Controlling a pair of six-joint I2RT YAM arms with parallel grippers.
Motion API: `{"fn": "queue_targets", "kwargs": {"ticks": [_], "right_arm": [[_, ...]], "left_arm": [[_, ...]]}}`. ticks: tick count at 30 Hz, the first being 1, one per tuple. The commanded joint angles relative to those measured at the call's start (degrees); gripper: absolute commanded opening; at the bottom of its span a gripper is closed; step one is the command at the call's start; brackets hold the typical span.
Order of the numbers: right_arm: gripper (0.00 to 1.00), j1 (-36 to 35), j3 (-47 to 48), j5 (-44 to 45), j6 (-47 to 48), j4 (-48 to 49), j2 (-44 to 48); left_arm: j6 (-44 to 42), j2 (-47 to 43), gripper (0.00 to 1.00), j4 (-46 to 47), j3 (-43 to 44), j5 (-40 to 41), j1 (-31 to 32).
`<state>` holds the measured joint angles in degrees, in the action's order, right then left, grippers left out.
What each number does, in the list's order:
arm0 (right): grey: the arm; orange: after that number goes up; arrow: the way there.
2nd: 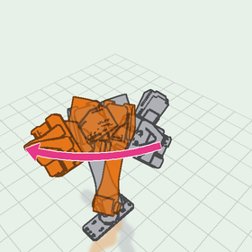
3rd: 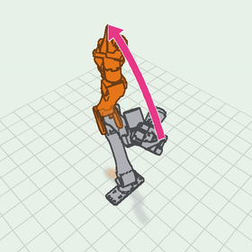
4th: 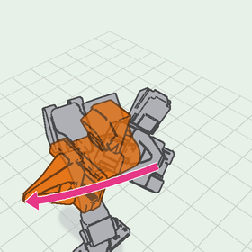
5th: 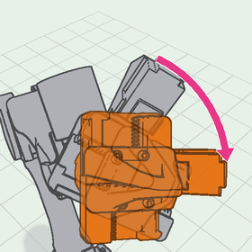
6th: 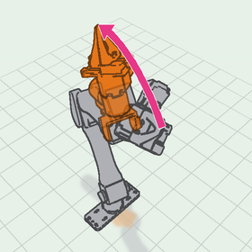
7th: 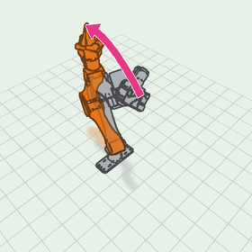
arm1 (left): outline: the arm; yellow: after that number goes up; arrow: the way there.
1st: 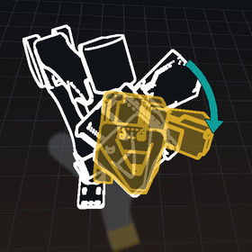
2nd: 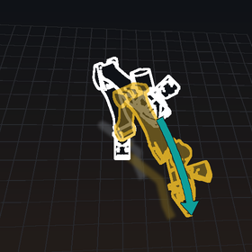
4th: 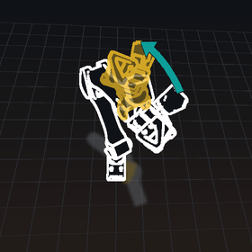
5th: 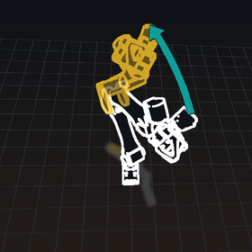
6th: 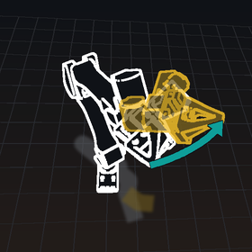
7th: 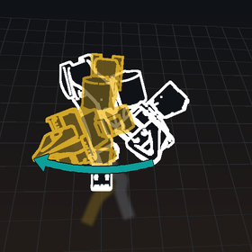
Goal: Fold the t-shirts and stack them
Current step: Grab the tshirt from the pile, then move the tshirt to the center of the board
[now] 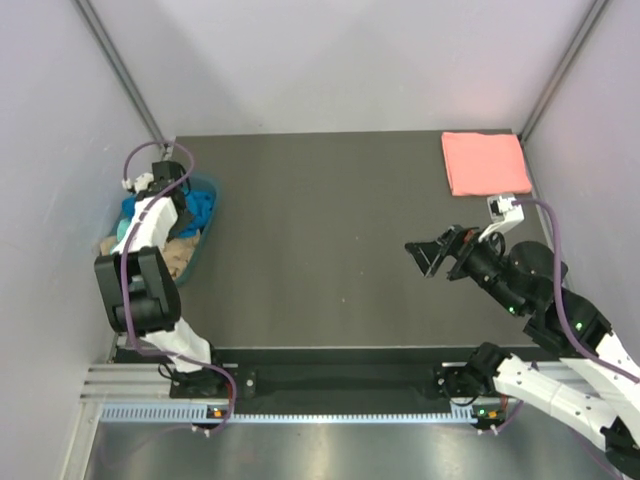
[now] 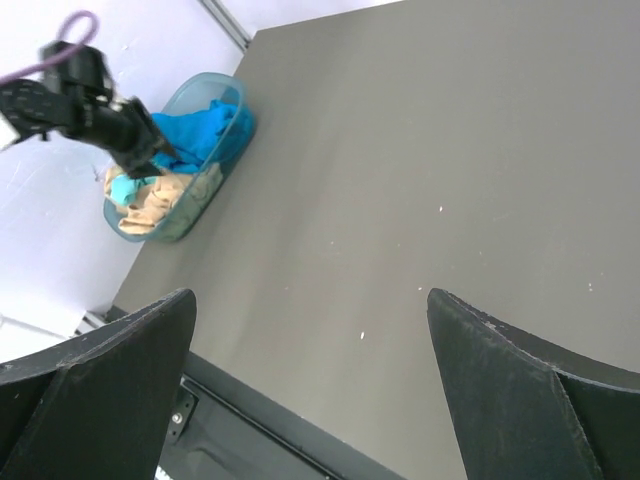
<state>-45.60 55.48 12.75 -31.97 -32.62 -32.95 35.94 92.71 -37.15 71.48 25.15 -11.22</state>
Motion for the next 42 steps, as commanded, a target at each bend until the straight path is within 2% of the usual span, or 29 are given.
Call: {"fn": "queue_targets", "kwargs": {"ticks": [1, 2, 3, 4, 7, 8, 10, 11, 12, 13, 14, 15, 16, 19, 26, 31, 33, 37, 40, 42], "right_arm": [[1.00, -0.45, 0.41, 0.96, 1.47, 0.90, 1.13], [1.00, -0.45, 0.50, 1.31, 1.73, 0.20, 1.22], [1.00, -0.54, 0.76, 1.57, 1.91, -0.16, 1.48], [1.00, -0.45, 1.11, 1.92, 2.08, -0.42, 1.66], [1.00, -0.54, 1.47, 2.98, 2.26, -0.95, 2.10], [1.00, -0.45, 1.47, 3.24, 2.35, -0.78, 2.36], [1.00, -0.45, 1.47, 3.24, 2.35, -0.60, 2.28], [1.00, -0.54, 1.47, 3.16, 2.35, -0.43, 2.19], [1.00, -0.54, 1.47, 3.15, 2.26, -0.43, 1.93], [1.00, -0.45, 1.47, 3.07, 2.17, -0.43, 1.66], [1.00, -0.45, 1.64, 2.89, 2.00, -0.43, 1.31], [1.00, -0.45, 1.65, 2.72, 2.00, -0.60, 0.87], [1.00, -0.45, 1.82, 2.63, 1.91, -0.86, 0.61], [1.00, -0.54, 2.26, 2.01, 1.29, -1.57, 0.17], [1.00, -0.45, 2.26, 0.87, 0.76, -1.22, 1.57], [1.00, -0.45, 2.35, 1.04, 1.90, -1.13, 1.84], [1.00, -0.54, 2.70, 1.13, 2.17, -1.65, 1.66], [1.00, -0.45, 3.05, 1.31, 3.13, -2.18, 1.57], [1.00, -0.54, 3.66, 1.57, 3.93, -2.01, 1.57], [1.00, -0.54, 4.54, 1.84, 4.37, -2.01, 1.31]], "left_arm": [[0.97, 3.61, 0.45, 5.15, 0.06, -0.36, -0.38], [0.36, 4.40, 0.28, 4.98, 1.54, -0.27, -0.38], [0.18, 5.81, 0.18, 4.46, 2.60, -0.45, -0.38], [-0.08, 6.25, 0.00, 3.75, 3.91, -1.06, -0.38], [-0.26, 6.44, 0.00, -0.19, 11.72, -6.32, -0.38], [-0.09, 6.09, 0.00, -1.43, 17.32, -7.73, -0.29], [0.00, 3.28, 0.00, -0.65, 22.27, -11.86, 0.85], [5.14, 2.40, 0.00, -0.82, 25.34, -12.74, 1.20], [9.45, -0.48, 0.00, 5.35, 22.94, -17.37, -0.71], [12.89, -2.25, 0.00, 13.86, 14.47, -34.20, -2.21], [18.75, -3.75, 0.00, 20.29, 11.08, -38.11, -2.66], [20.99, -5.41, 0.00, 28.54, 8.61, -40.33, -1.27], [22.49, -5.52, 0.00, 29.58, 7.19, -41.57, -0.21], [23.30, -4.47, 0.00, 26.88, 8.31, -41.94, 2.69], [18.65, -8.50, 0.00, 18.61, 6.75, -30.08, 5.42], [11.18, -11.50, 0.00, 13.95, 9.98, -18.30, 16.92], [8.10, -10.80, 0.00, 10.97, 16.30, -16.54, 21.93], [6.77, -10.27, 0.00, 14.72, 30.51, -23.71, 26.07], [9.05, -10.18, 0.00, 20.78, 38.09, -29.17, 28.97], [12.47, -10.18, 0.00, 24.21, 39.52, -34.53, 31.60]]}}
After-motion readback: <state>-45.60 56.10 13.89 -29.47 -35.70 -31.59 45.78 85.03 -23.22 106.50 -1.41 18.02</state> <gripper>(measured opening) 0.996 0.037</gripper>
